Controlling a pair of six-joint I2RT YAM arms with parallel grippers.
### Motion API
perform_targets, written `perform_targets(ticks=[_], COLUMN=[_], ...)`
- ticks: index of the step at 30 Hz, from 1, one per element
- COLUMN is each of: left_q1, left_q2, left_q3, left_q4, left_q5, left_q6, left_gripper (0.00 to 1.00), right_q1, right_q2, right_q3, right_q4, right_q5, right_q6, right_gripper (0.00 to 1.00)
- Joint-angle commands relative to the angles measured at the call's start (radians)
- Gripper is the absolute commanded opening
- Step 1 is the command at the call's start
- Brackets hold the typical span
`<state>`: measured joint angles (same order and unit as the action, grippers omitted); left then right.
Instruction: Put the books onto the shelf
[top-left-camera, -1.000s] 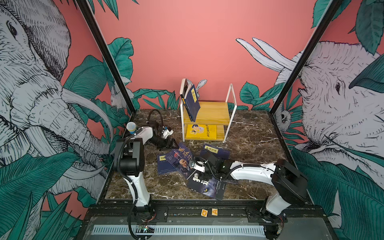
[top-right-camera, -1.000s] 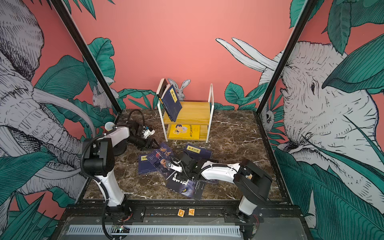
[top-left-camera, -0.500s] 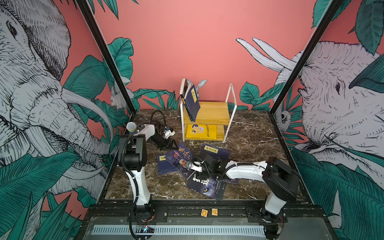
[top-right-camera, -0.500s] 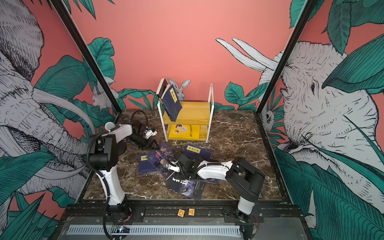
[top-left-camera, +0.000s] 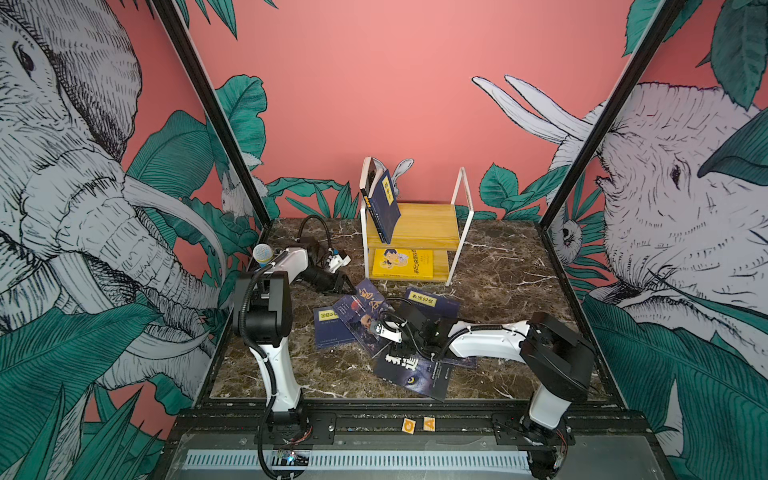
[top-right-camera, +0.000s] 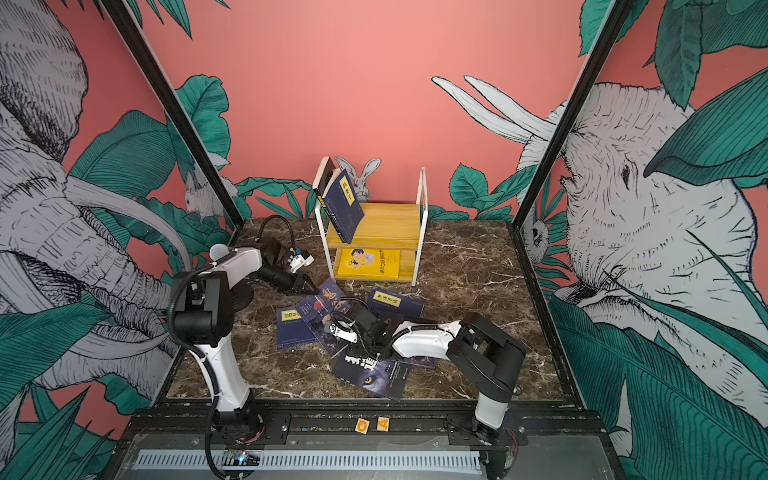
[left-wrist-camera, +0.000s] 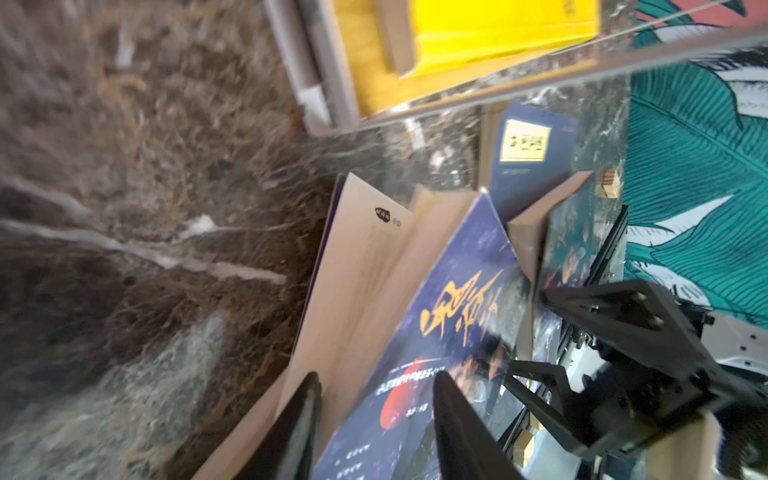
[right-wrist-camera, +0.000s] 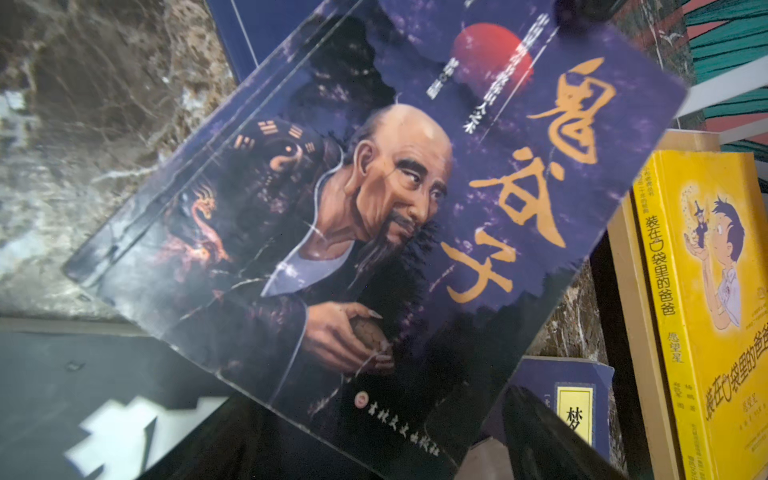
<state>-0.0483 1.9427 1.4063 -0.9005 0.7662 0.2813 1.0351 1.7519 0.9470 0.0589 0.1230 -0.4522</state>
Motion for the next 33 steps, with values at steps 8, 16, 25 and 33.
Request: perform_targets(ticks=[8,16,25,33], left_q1=[-0.033,-0.031,-0.031,-0.031], left_q2=[-0.112,-0.214,-0.327,-0.443], left_q3=[-0.068,-0.135,-0.184,-0.250], left_q4=[-0.053,-0.030,-0.027,0.006], left_q5=[0.075,0.088,0.079,0.078], left_q6=[-0.010,-0.029,-0.037,-0.067], left_gripper=[0.29,0.08,0.00,0.00], right_q1=[-0.012,-0.012,-0.012,-0.003], right_q2=[0.029,0.017,-0.045,-0.210], right_q3=[0.007,0.014,0.012,-0.064], right_q4=[0.046,0.042,0.026,0.044], right_q5=[0.035,0.028,0.021,-0.010], right_q6=[-0.004,-0.015,-0.007,0.054], right_gripper=[0.92,0.92,0.92,0.91])
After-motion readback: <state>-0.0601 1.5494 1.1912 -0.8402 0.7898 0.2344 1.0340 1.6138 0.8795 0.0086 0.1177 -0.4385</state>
